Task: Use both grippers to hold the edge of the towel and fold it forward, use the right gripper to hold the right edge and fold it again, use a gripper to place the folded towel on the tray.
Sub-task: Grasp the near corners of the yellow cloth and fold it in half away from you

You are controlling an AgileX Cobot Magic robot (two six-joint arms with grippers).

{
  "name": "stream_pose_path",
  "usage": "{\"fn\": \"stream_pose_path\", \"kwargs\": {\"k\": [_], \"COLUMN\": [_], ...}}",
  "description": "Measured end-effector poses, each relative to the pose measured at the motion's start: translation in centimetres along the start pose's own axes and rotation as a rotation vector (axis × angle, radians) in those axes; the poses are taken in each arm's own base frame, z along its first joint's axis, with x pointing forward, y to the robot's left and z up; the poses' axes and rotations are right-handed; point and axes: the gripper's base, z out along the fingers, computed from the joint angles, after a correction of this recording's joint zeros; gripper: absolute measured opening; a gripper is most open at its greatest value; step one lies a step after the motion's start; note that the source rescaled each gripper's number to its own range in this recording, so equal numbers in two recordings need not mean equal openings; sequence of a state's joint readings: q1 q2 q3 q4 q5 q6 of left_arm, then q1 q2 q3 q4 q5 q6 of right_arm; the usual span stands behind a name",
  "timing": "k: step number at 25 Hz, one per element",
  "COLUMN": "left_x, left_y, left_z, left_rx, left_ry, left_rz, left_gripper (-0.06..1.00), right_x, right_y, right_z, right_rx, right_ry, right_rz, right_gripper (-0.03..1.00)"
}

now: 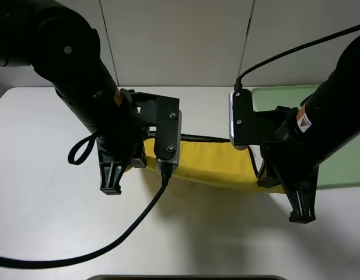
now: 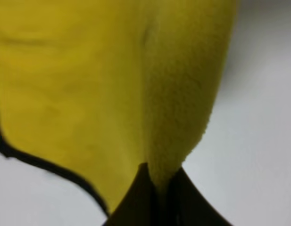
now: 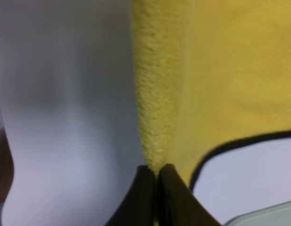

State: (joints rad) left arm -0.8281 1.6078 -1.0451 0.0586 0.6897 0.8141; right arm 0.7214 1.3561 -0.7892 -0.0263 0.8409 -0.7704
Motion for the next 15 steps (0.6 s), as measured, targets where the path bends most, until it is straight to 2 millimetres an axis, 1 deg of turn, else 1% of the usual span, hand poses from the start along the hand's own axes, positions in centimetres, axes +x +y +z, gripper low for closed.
{"fn": "stream_pose_path", "kwargs": {"k": [7,15], "left_x": [0.2,0.2], "left_y": [-0.2,-0.1], "left_z": [-0.5,-0.5], "left_rx": [0.004,-0.001], "left_ry": [0.004,0.004], "left_rz": [0.0,0.003], "left_gripper": [0.0,0.0], "right_x": [0.3,0.3], "right_y": [0.3,0.1], "right_z": [-1.4,-1.5], "right_rx": [0.027,0.048], "right_ry": [-0.028,-0.041], "right_rz": [0.031,0.041], "right_gripper": [0.0,0.0]}}
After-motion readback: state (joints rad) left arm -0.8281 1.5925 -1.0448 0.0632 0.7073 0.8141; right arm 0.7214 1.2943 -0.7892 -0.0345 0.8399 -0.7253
